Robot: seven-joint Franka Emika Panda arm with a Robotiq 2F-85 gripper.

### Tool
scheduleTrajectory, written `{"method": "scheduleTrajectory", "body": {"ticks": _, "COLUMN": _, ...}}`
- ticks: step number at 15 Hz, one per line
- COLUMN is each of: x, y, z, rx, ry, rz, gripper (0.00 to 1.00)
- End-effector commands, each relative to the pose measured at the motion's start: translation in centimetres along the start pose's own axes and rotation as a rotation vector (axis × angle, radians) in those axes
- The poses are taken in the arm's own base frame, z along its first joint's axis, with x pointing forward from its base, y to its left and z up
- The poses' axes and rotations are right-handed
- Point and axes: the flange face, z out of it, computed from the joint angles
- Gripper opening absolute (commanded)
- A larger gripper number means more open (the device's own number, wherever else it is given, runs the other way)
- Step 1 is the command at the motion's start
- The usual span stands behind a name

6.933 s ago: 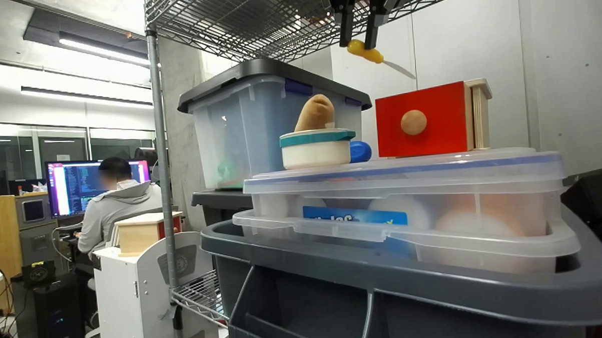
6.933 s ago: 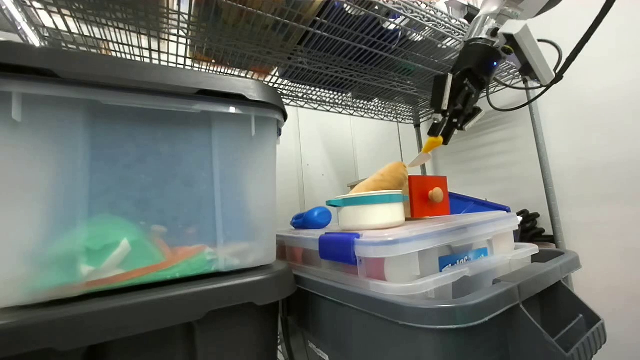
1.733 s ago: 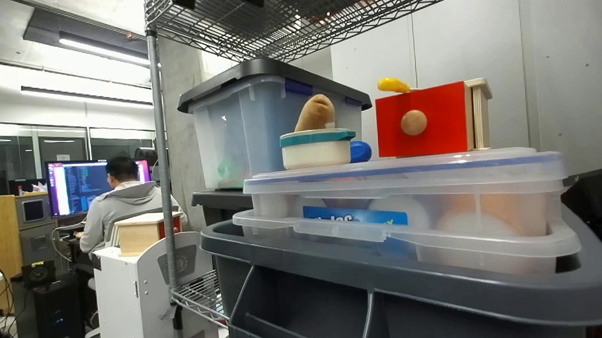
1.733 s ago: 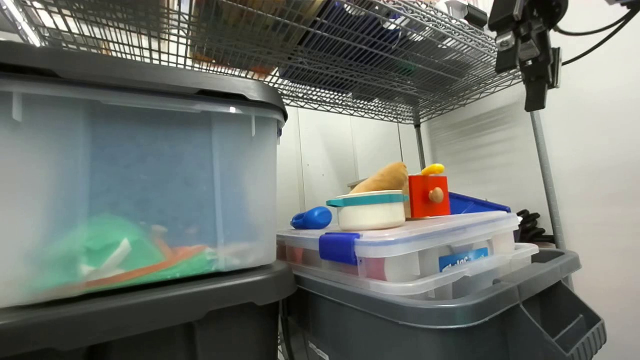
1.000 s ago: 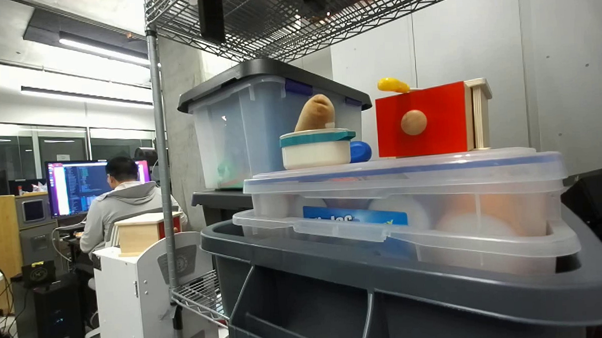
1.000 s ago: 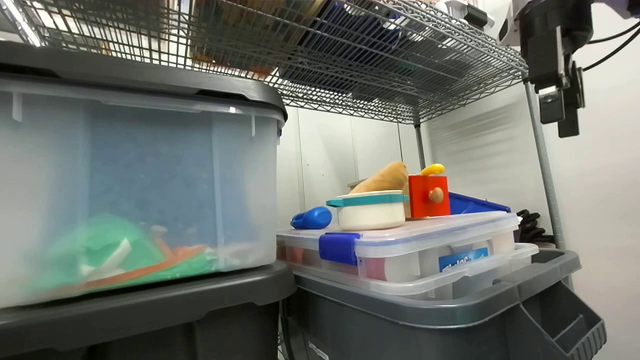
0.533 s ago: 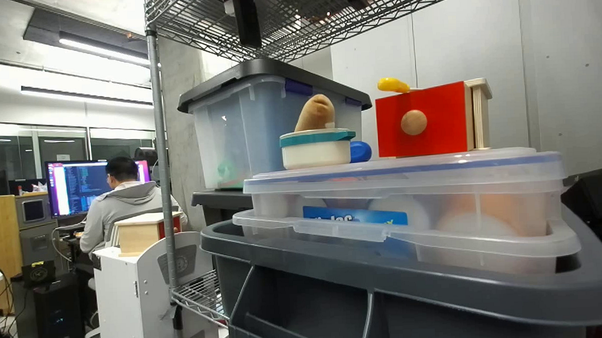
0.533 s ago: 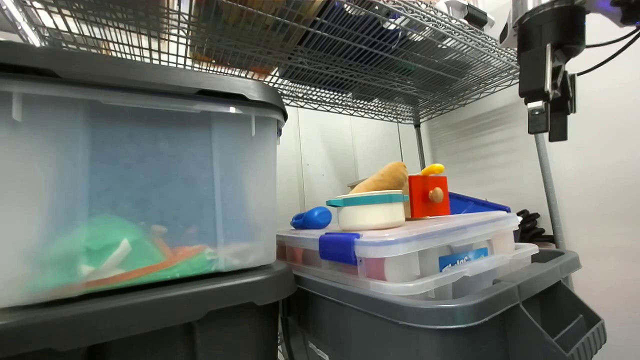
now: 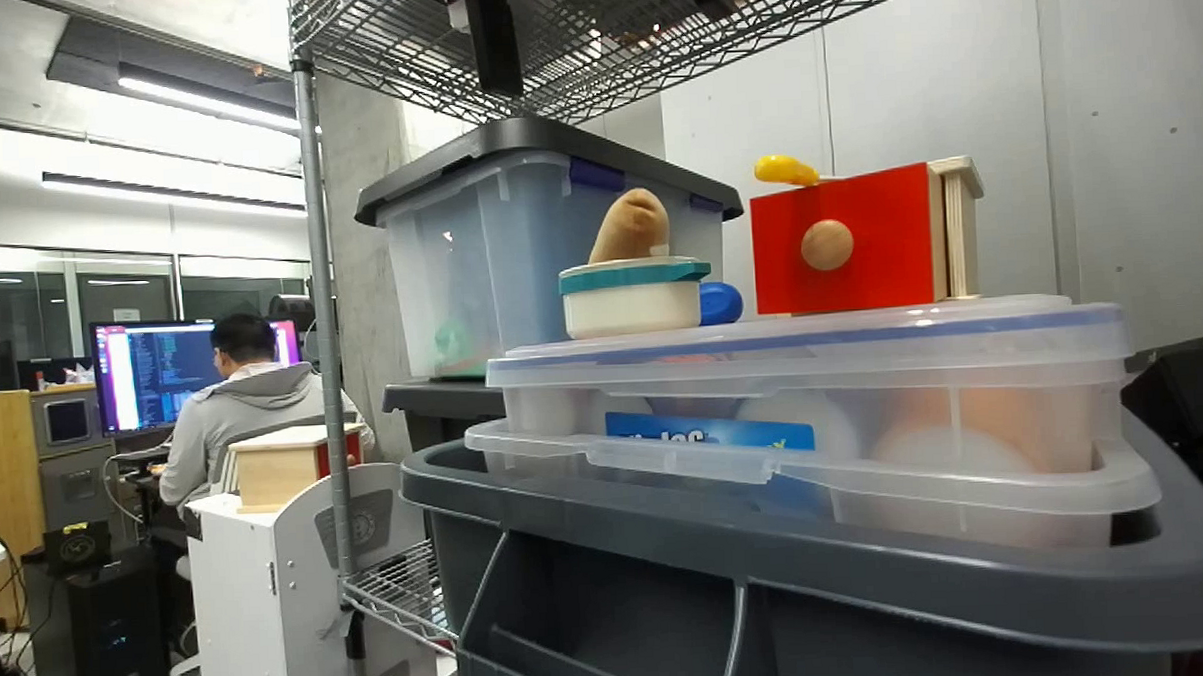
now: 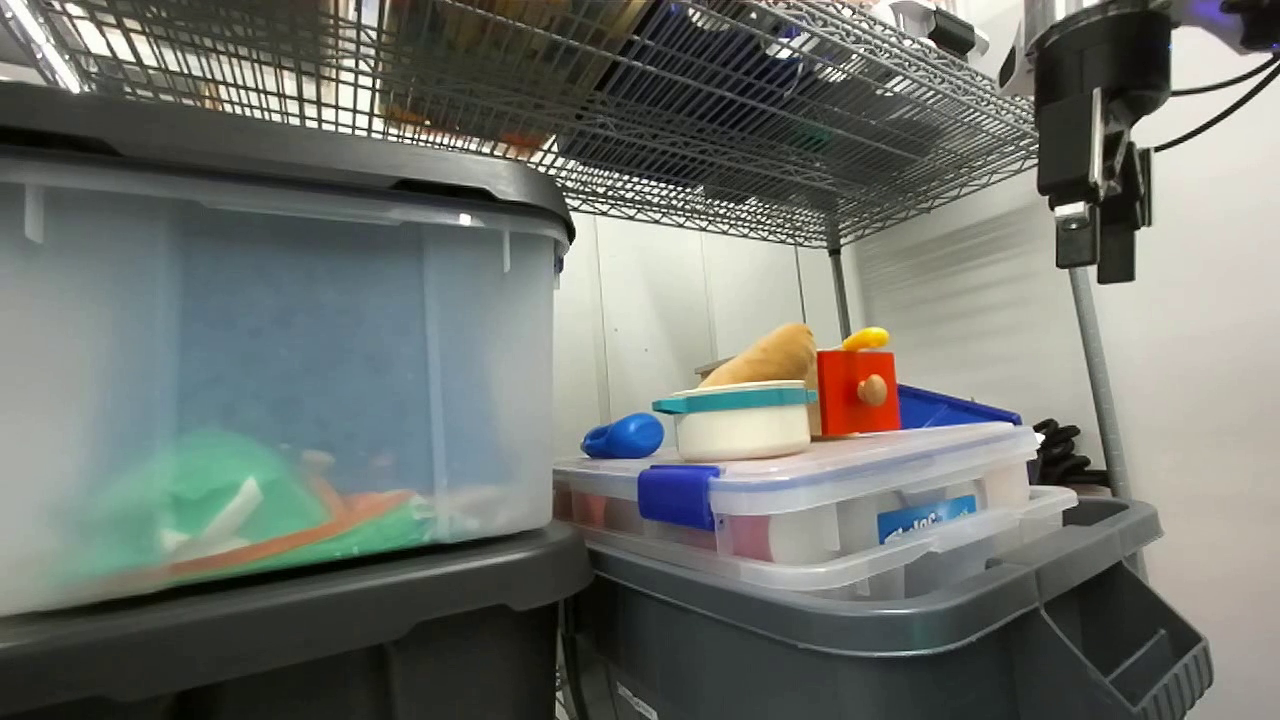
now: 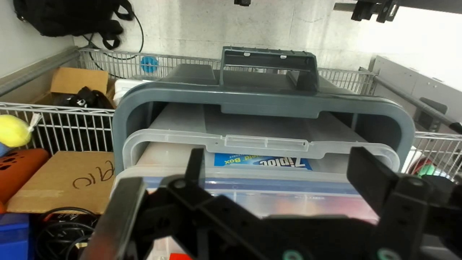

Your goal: Put the brown object in the drawer, then put in the white bowl, then put the knife in the drawer

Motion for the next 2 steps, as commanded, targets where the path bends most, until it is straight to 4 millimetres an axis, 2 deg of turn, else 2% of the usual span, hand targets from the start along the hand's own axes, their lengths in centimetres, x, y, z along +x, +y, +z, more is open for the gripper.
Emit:
{"method": "scheduleTrajectory", "body": {"ticks": 1, "x": 0.02, "y": 0.01, "z": -0.07, "rx": 0.001, "ry": -0.001, "rz": 0.0, "gripper": 1.0}}
{"method": "scheduleTrajectory", "body": {"ticks": 2, "x": 0.02, "y": 0.0, "z": -0.07, "rx": 0.001, "ry": -0.001, "rz": 0.0, "gripper": 1.0}}
